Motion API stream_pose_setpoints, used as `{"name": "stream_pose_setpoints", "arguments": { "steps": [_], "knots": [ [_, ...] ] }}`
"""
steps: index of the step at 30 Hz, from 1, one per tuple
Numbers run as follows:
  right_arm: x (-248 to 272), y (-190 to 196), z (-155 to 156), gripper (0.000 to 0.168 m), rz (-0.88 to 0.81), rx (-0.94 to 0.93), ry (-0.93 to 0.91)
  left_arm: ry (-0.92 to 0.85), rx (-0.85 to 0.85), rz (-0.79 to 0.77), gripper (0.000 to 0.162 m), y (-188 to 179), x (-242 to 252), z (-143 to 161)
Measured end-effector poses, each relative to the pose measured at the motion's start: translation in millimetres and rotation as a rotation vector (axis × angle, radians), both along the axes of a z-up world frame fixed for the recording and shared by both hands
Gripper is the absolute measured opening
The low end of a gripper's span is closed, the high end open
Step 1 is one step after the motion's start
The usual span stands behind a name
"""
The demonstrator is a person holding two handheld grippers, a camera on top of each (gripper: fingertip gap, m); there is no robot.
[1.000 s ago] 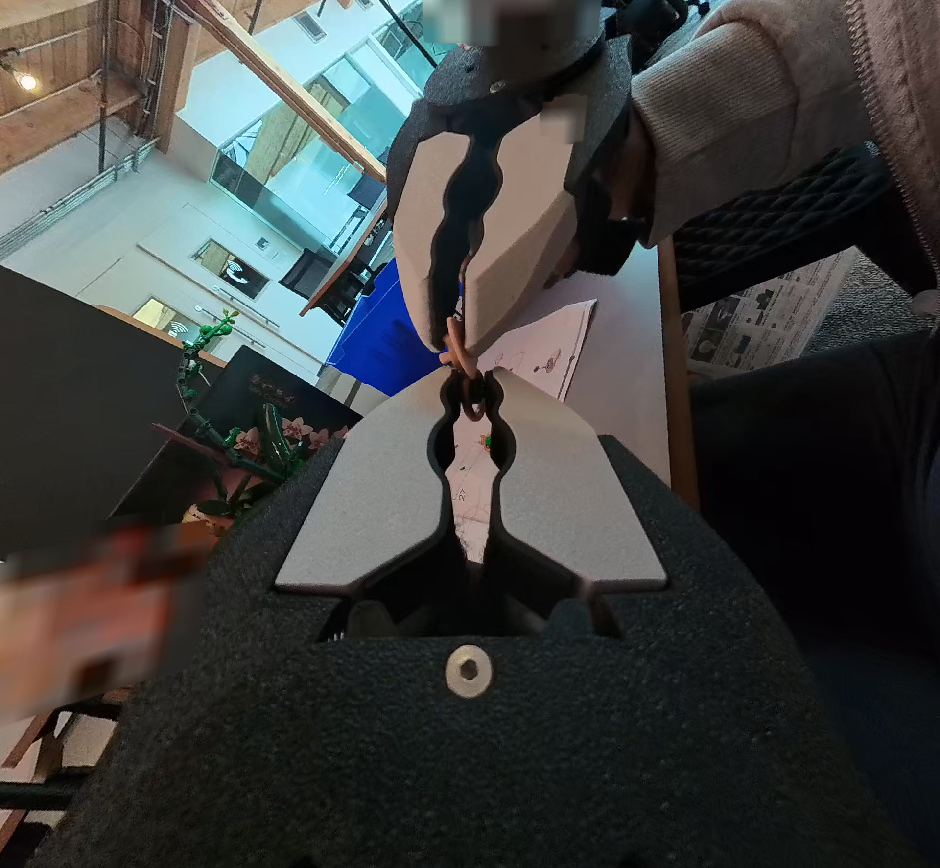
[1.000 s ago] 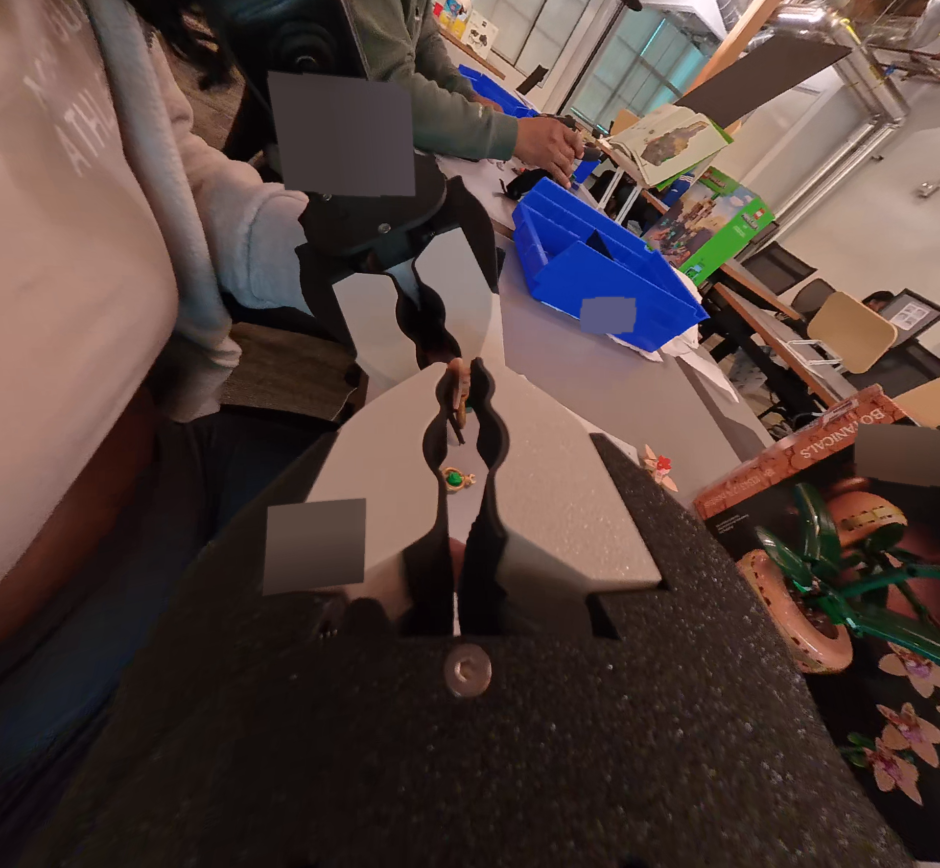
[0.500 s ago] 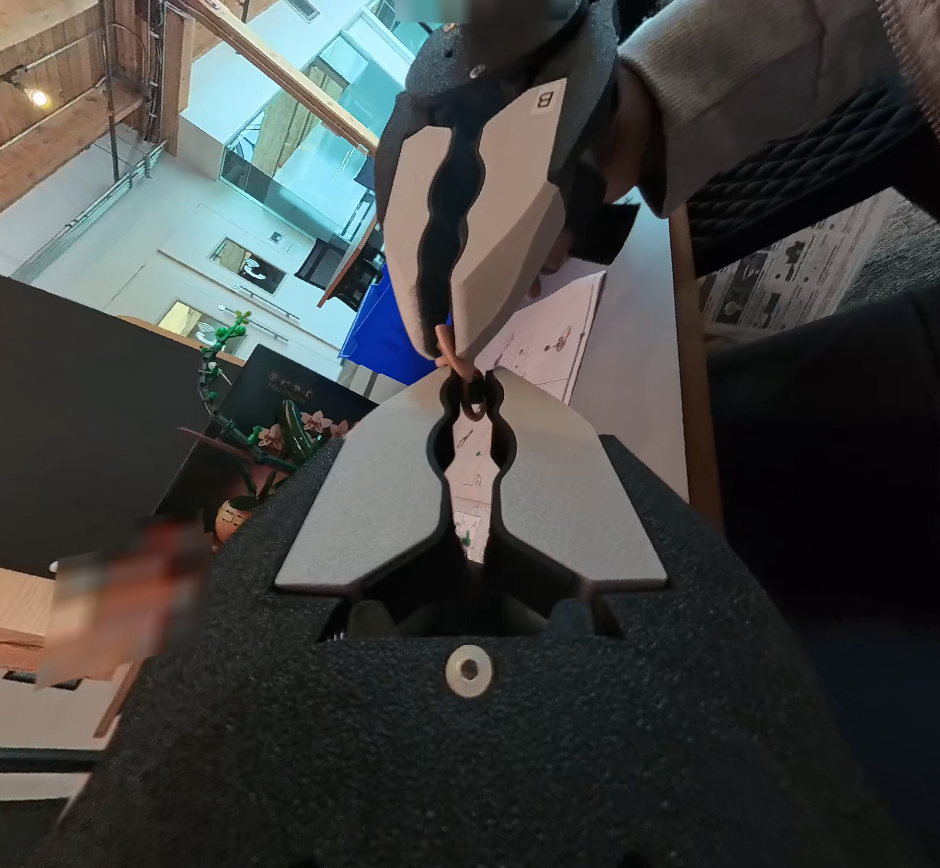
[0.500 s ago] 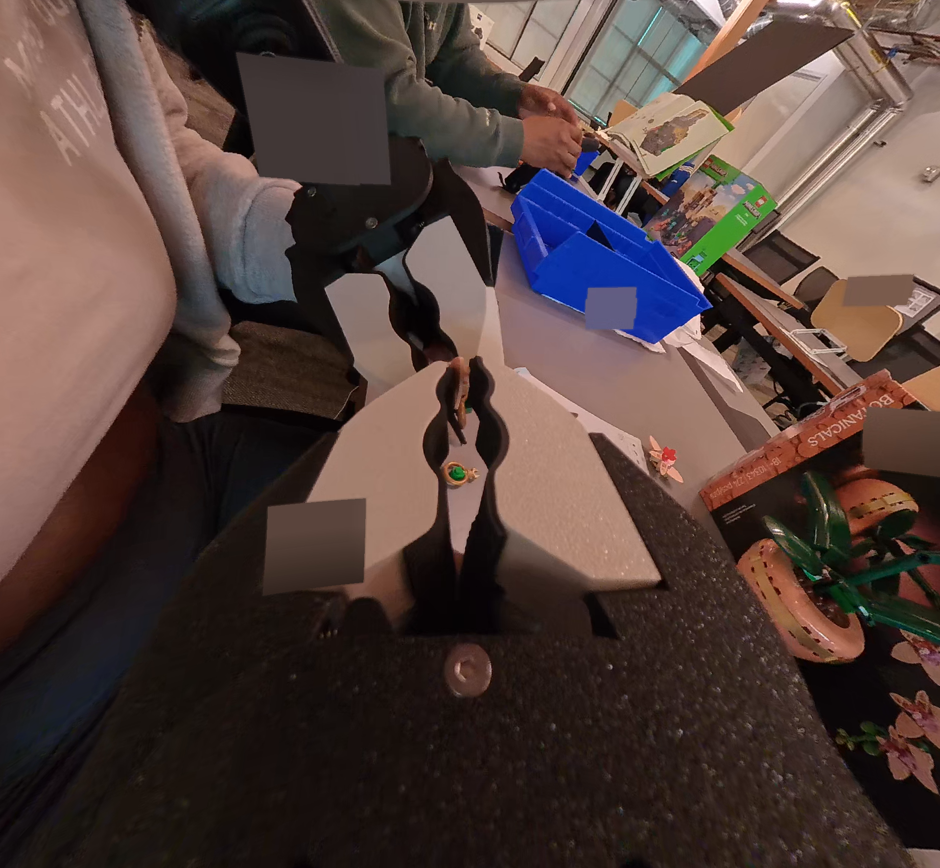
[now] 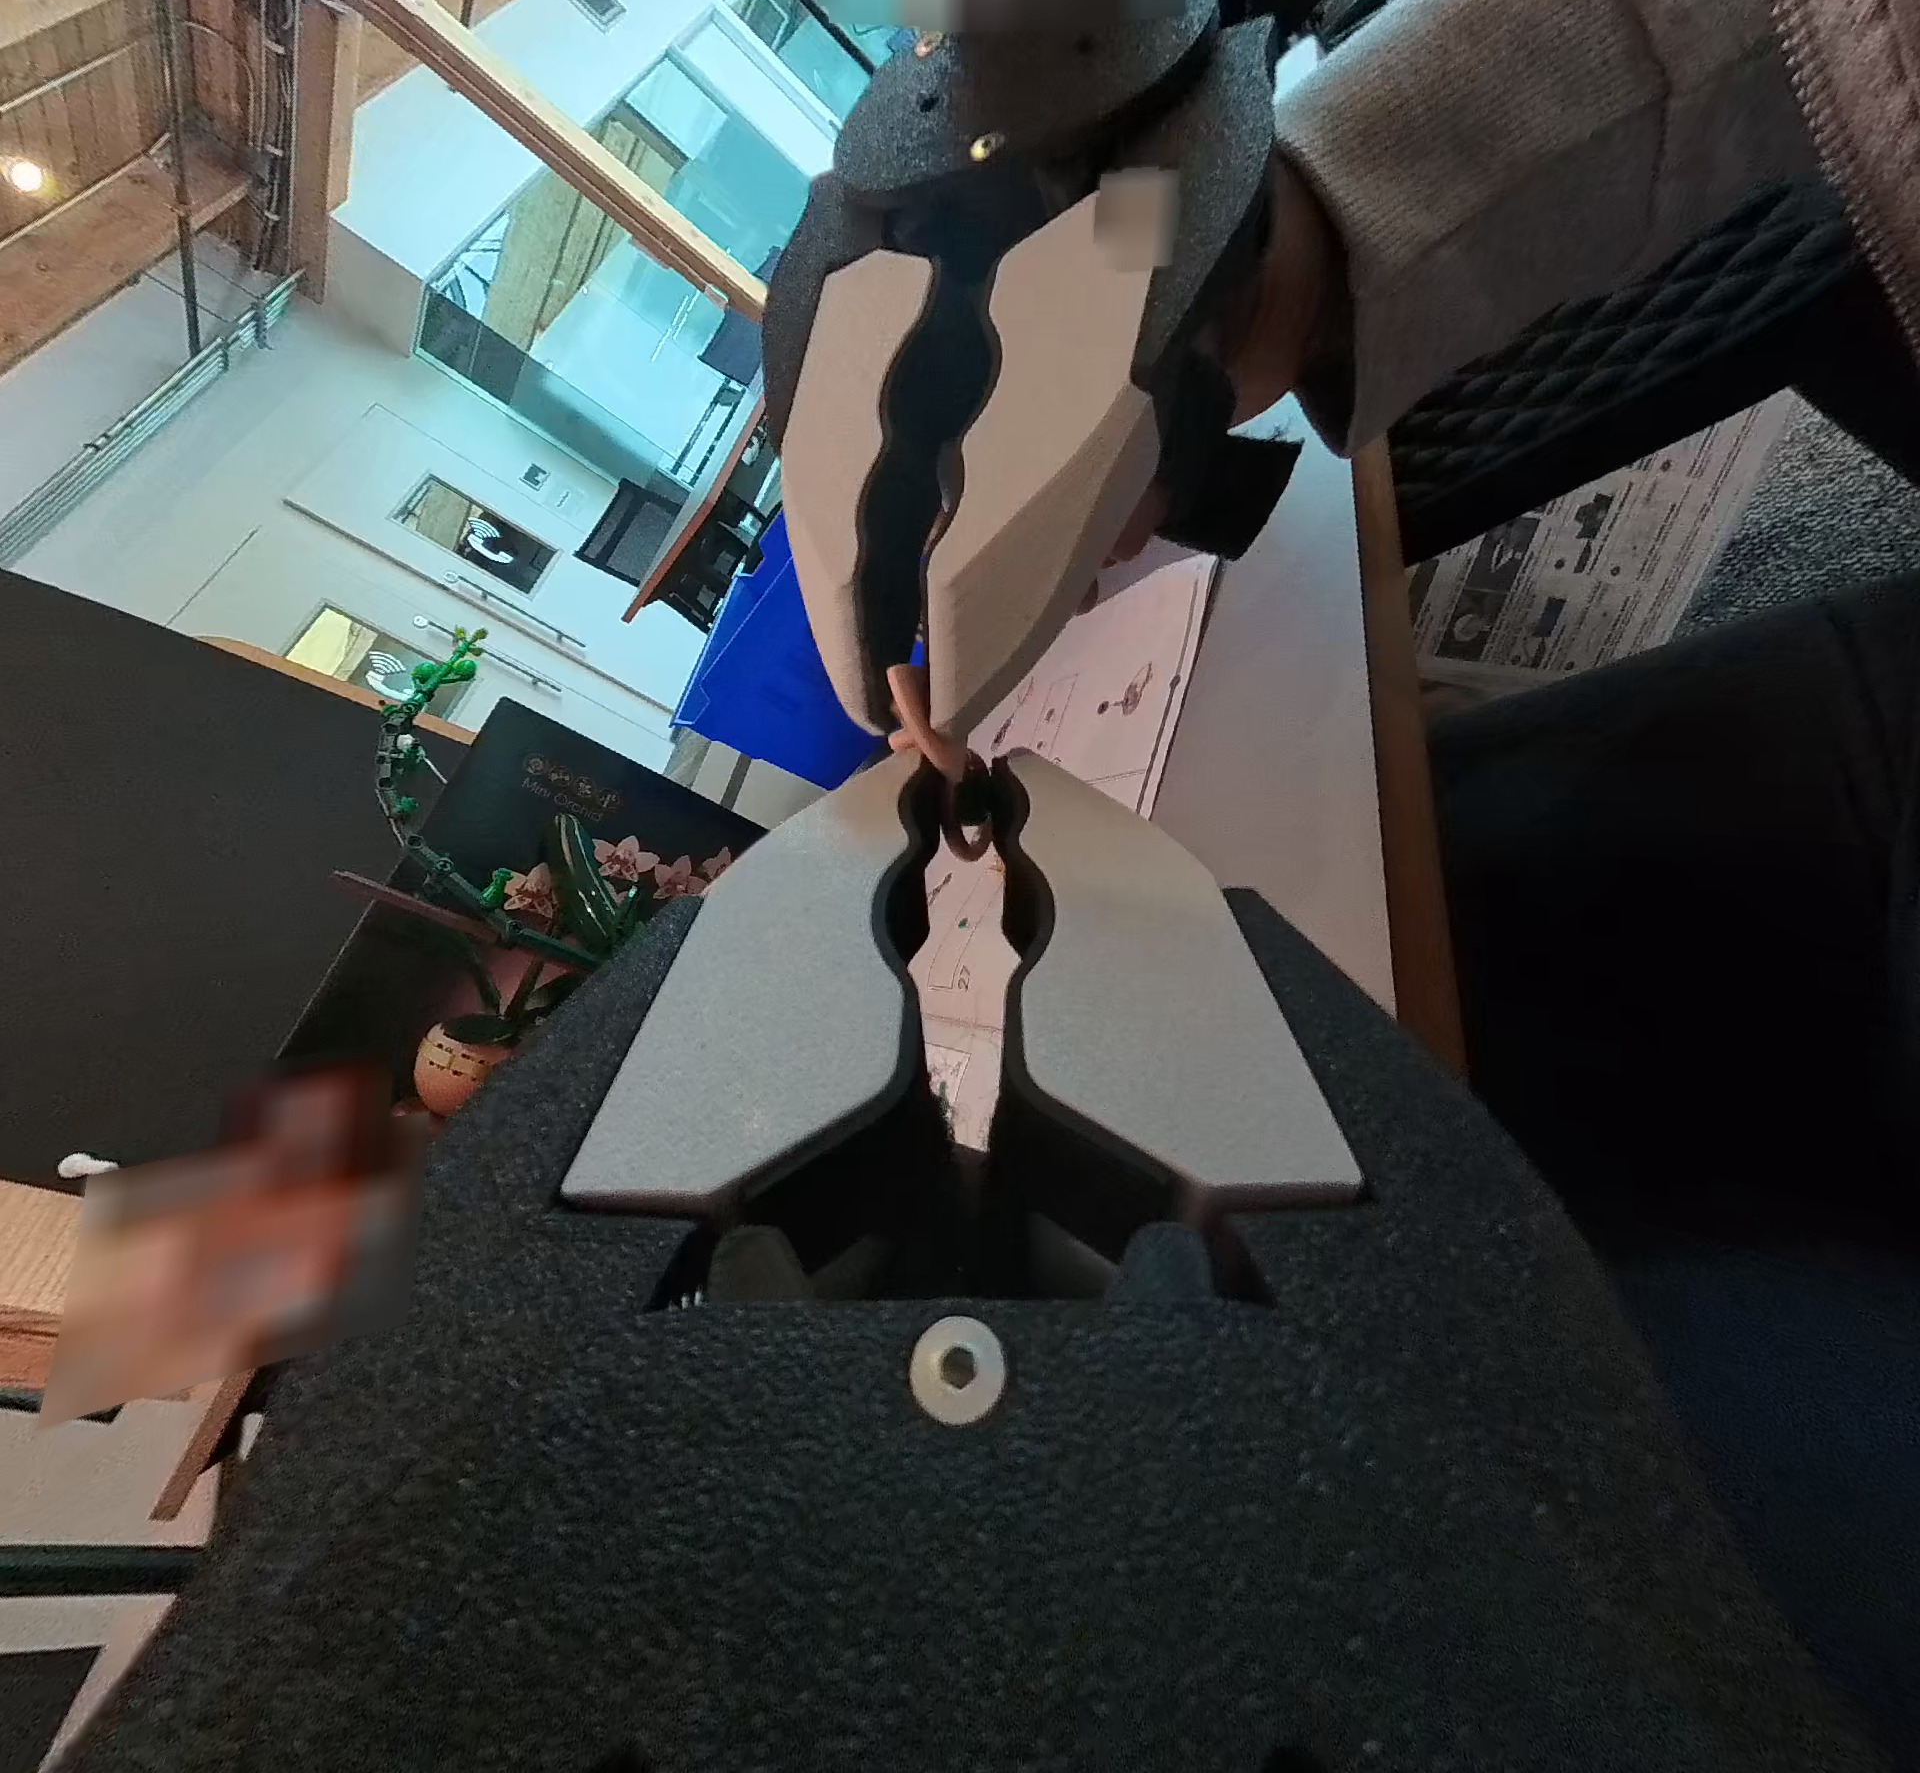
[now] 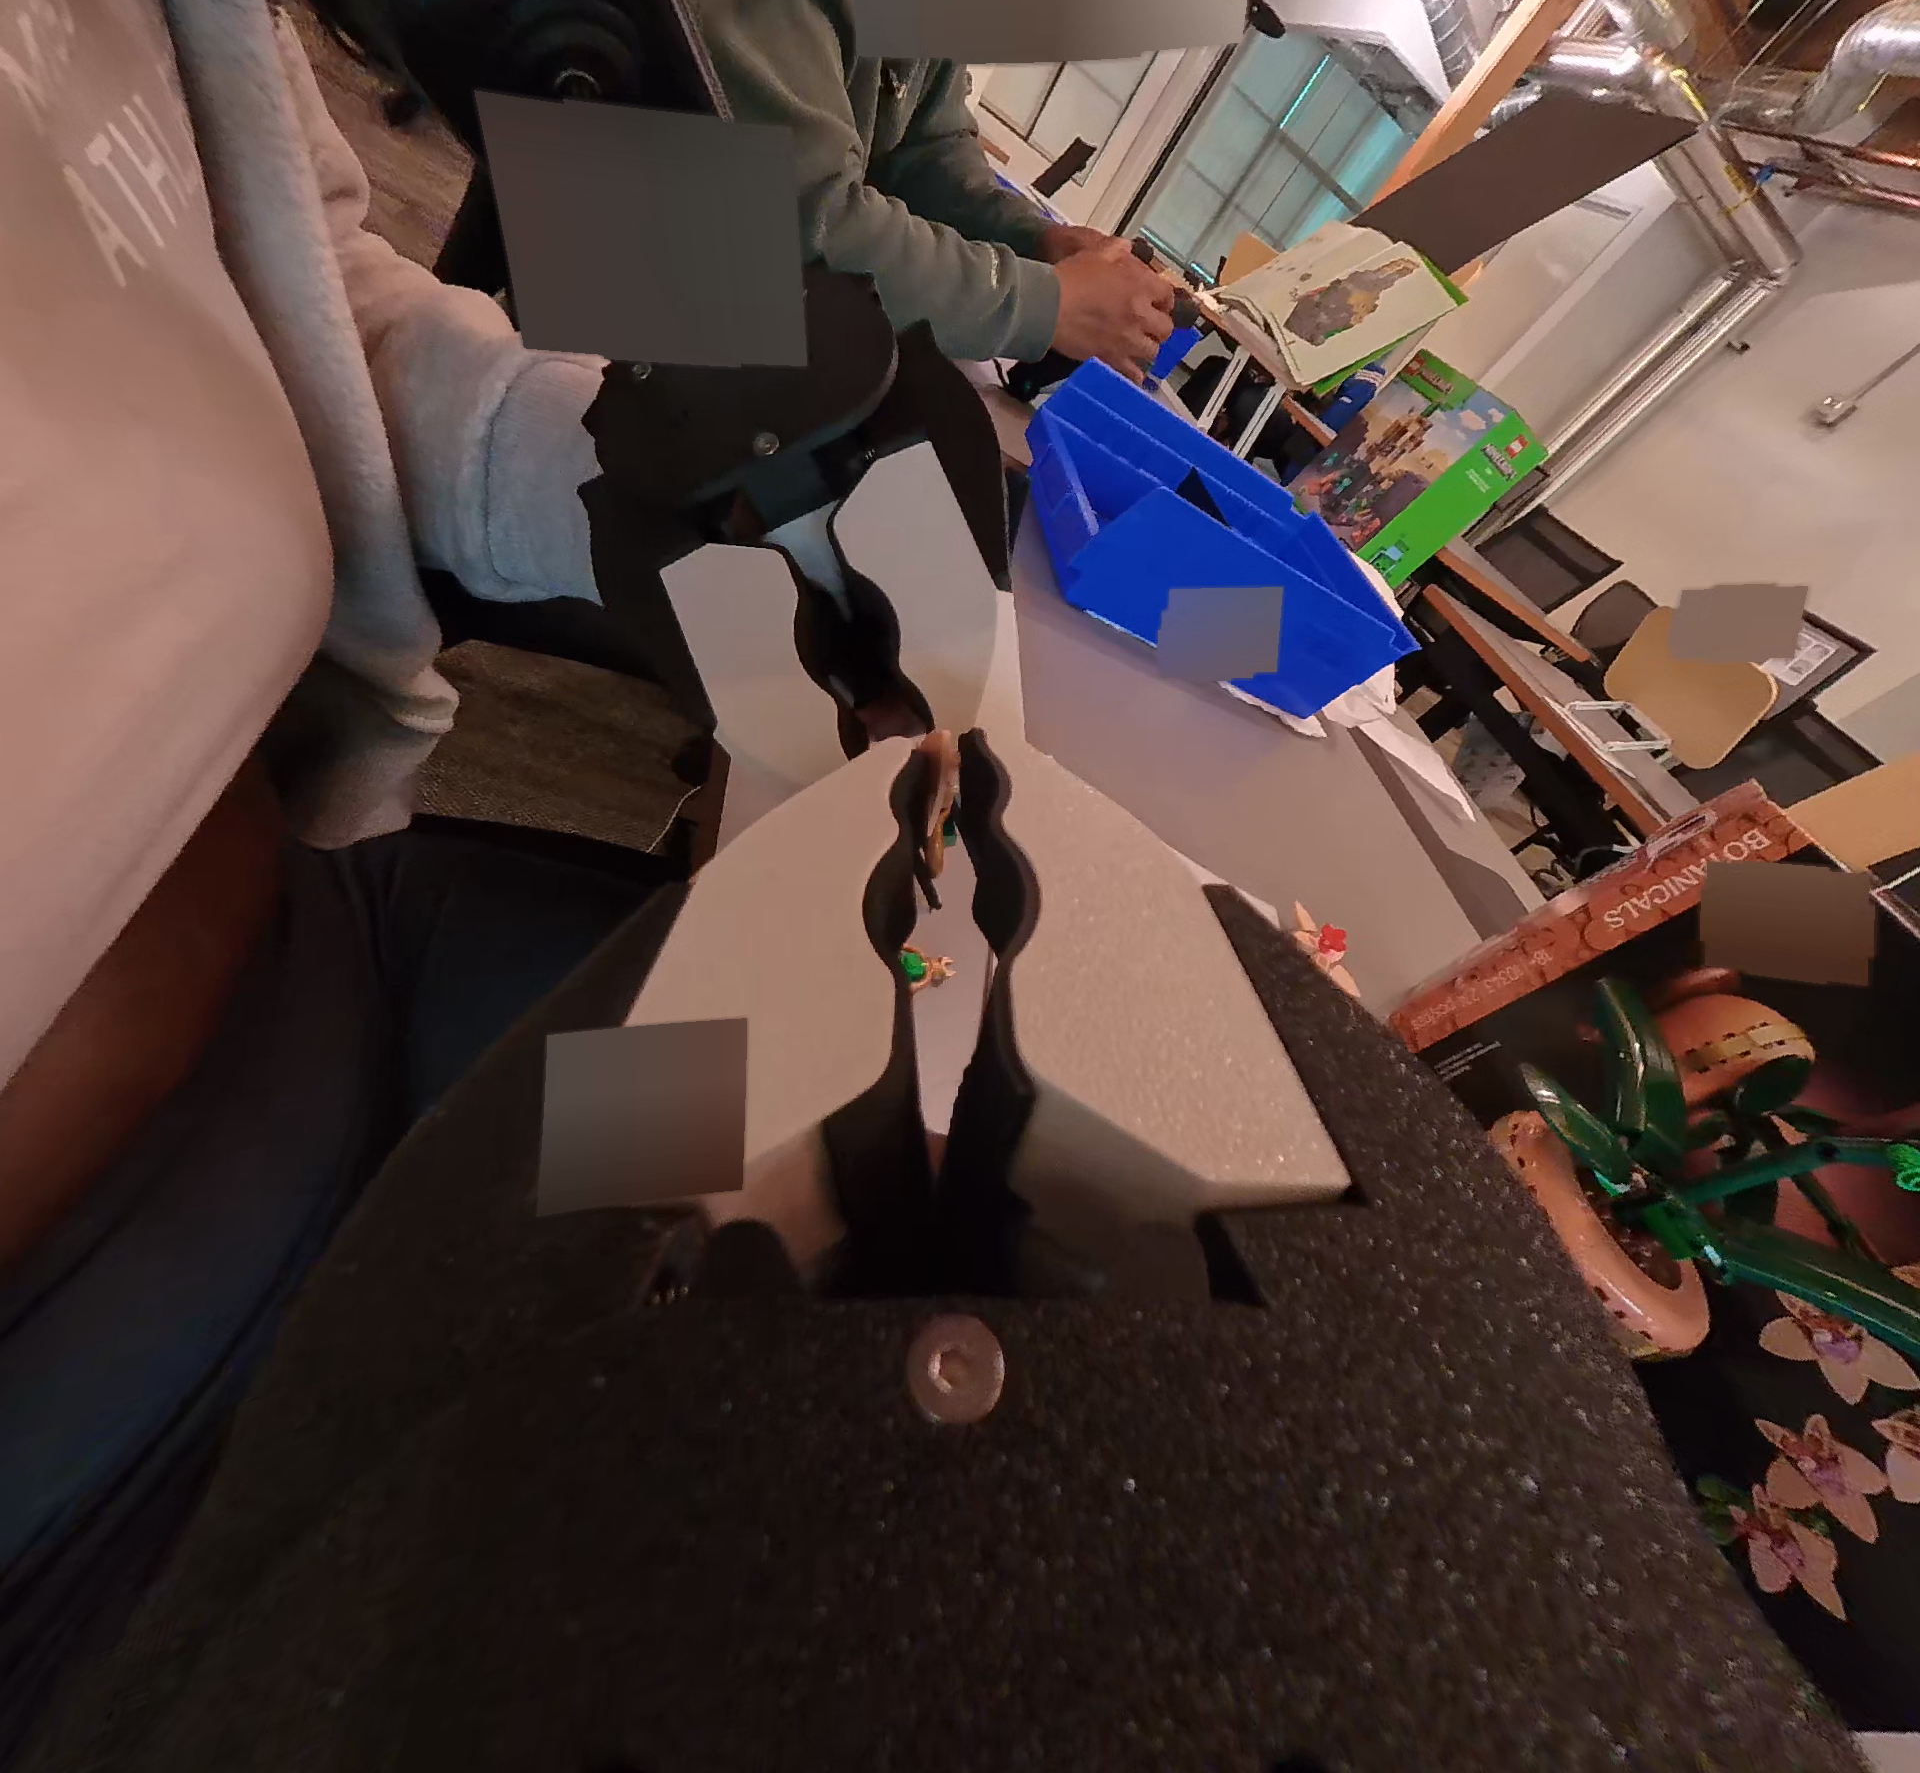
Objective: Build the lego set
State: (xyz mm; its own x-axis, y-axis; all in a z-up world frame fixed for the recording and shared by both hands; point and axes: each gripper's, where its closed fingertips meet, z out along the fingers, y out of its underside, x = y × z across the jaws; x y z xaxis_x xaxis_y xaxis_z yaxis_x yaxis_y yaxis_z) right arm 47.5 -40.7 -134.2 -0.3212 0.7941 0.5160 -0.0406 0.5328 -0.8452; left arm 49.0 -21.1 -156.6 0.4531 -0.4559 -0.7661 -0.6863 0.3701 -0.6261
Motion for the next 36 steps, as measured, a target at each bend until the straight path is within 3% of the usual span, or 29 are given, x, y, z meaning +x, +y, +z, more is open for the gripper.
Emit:
{"name": "stream_pose_setpoints", "arguments": {
  "steps": [1,5,8,14,16,18,22,24,27,32,36],
  "knots": [
    [0,1,-1,0.006,-0.004,0.0,-0.002,0.008,-0.001,0.007,0.009,1,0,-1],
    [-4,6,1,0.008,-0.037,-0.024,-0.001,-0.072,-0.036,0.026,0.009,4,-4,1],
    [-6,12,14,0.023,-0.083,-0.006,0.07,-0.209,-0.066,-0.012,0.009,3,-5,9],
    [-10,9,1,0.007,-0.043,-0.056,-0.052,-0.305,-0.228,-0.048,0.009,3,-6,-1],
    [-11,10,-5,0.006,-0.032,-0.181,-0.14,-0.328,-0.319,-0.068,0.009,2,-5,-8],
    [-13,12,-8,0.005,-0.011,-0.421,-0.229,-0.404,-0.432,-0.104,0.01,0,-2,-13],
    [-18,25,-8,0.005,0.025,-0.91,-0.348,-0.581,-0.576,-0.14,0.028,4,-6,-15],
    [-21,38,-7,0.005,0.006,-1.05,-0.365,-0.598,-0.57,-0.081,0.04,12,-22,-18],
    [-30,59,-14,0.004,-0.059,-1.12,-0.41,-0.531,-0.479,0.044,0.05,16,-61,-12],
    [-64,85,-38,0.005,-0.12,-1.15,-0.521,-0.495,-0.265,0.375,0.044,21,-160,6],
    [-102,95,-53,0.005,-0.135,-1.15,-0.59,-0.652,-0.199,0.447,0.04,20,-196,14]
  ]
}}
